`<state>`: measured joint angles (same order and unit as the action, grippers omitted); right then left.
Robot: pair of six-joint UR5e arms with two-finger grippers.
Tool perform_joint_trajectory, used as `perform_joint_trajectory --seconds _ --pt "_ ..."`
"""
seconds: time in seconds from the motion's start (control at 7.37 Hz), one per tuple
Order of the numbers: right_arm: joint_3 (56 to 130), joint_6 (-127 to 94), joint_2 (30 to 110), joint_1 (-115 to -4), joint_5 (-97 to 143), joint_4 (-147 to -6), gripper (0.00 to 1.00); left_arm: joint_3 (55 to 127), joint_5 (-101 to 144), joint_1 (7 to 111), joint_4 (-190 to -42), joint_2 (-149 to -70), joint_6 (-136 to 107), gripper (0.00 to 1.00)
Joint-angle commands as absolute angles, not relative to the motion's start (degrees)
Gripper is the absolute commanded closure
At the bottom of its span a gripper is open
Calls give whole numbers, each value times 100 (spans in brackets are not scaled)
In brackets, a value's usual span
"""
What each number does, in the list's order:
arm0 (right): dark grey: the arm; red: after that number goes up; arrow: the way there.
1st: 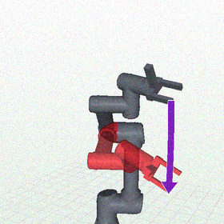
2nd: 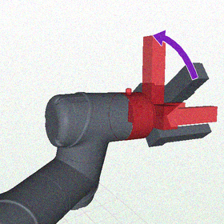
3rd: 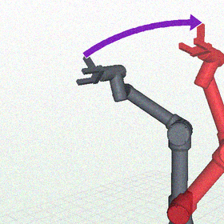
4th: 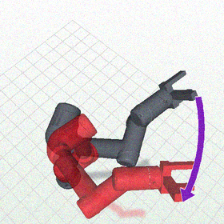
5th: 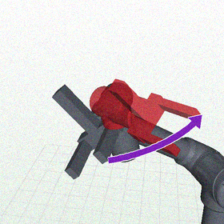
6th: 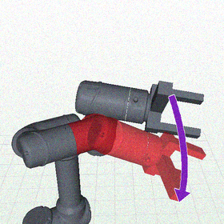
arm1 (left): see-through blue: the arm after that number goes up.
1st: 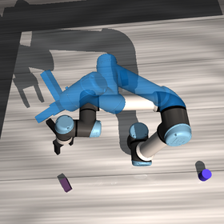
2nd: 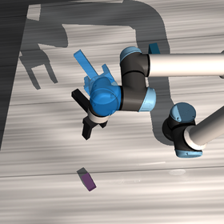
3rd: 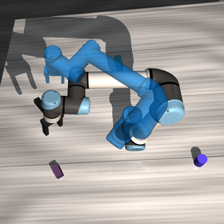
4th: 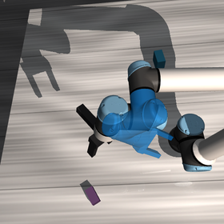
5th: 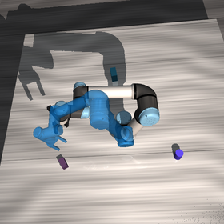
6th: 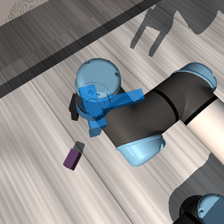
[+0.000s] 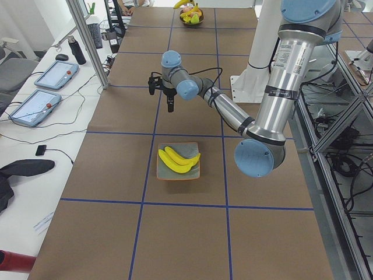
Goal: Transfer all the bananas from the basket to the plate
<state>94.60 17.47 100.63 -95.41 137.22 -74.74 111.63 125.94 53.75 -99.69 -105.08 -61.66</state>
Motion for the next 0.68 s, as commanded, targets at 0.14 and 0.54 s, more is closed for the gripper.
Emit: perform_joint_trajectory --seconds 0.14,0.54 --pt "9579 -466 9232 -8888 15051 -7453 100 11110 12604 5370 -9976 -10783 -6528 0" --pt "10141 -2814 8354 -7703 15407 -7401 100 10890 12612 5292 -9984 -11494 -7414 0"
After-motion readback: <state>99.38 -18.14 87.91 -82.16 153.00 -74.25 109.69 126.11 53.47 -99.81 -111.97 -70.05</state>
